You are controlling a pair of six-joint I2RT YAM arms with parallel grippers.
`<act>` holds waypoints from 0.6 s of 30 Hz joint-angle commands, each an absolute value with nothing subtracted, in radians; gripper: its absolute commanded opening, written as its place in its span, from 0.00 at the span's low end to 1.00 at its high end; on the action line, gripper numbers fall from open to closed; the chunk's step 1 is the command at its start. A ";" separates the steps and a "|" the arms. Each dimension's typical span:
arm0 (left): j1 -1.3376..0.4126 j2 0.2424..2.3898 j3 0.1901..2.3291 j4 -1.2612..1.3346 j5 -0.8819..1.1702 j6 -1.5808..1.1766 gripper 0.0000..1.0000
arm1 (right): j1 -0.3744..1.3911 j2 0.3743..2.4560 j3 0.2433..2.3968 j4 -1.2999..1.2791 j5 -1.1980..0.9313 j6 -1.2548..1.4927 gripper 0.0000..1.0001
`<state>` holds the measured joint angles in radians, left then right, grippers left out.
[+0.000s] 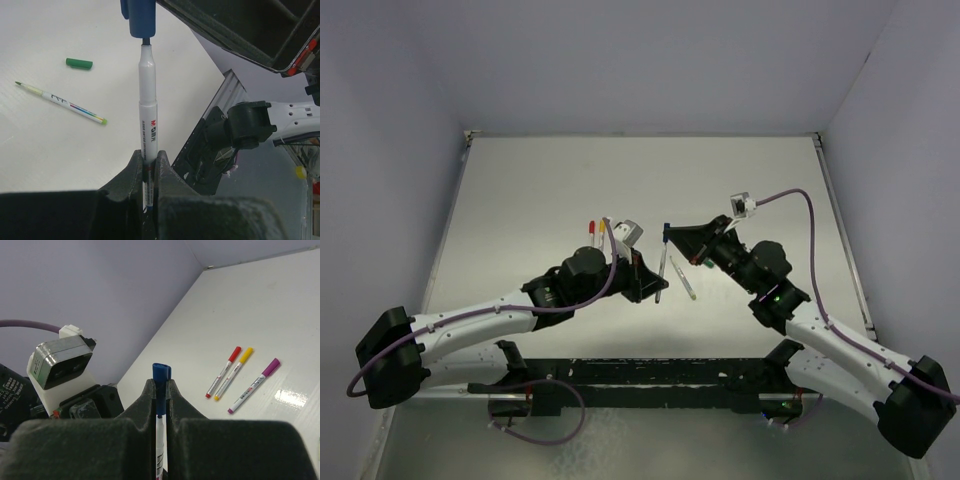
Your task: Insert the pens into the pen caps
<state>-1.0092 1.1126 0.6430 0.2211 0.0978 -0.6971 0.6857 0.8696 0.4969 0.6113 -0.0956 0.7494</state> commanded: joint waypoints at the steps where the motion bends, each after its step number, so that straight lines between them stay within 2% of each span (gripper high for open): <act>1: -1.014 1.097 0.643 0.281 0.074 -0.708 0.00 | 0.697 0.859 0.506 0.660 -0.089 0.749 0.00; 18: -1.013 1.037 0.637 0.300 -0.002 -0.695 0.00 | 0.757 0.877 0.480 0.601 -0.097 0.758 0.00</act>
